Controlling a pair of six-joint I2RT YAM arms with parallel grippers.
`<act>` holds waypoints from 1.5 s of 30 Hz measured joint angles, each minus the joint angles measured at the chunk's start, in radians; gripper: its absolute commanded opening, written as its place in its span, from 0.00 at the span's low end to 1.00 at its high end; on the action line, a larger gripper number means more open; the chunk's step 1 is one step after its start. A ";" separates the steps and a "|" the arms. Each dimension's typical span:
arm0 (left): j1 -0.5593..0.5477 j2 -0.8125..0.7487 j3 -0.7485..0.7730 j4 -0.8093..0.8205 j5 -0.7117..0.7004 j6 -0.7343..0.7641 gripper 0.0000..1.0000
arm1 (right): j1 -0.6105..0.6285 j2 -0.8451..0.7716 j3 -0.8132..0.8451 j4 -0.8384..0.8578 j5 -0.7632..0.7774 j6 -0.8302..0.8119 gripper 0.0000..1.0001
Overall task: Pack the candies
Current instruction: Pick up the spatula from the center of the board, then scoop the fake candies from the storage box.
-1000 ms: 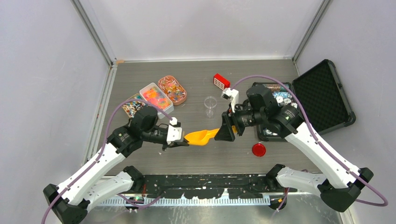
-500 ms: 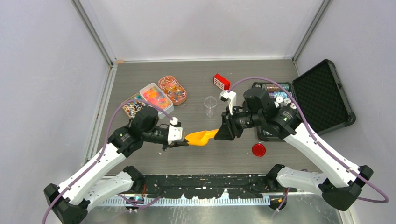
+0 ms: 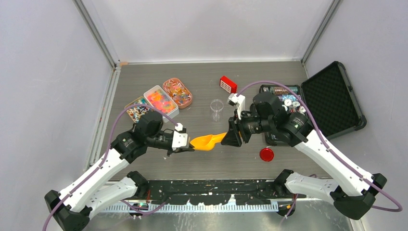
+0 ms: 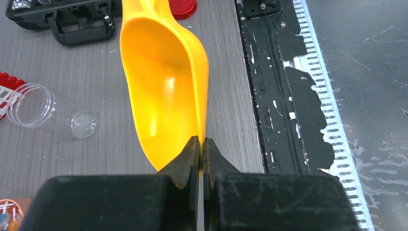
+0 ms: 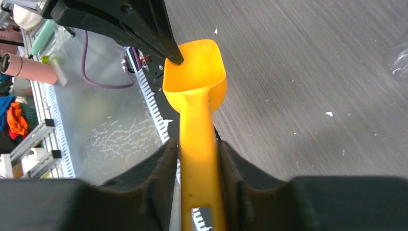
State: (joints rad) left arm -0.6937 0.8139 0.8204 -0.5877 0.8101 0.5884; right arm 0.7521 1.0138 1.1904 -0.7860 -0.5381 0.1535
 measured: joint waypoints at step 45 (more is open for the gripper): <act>0.036 -0.173 0.010 0.037 -1.495 -0.565 1.00 | 0.001 0.563 0.516 0.036 0.667 0.057 0.00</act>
State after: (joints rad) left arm -0.6575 0.6407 0.8307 -0.5510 -0.6849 0.0235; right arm 0.7528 1.5768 1.7061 -0.7498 0.1291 0.2108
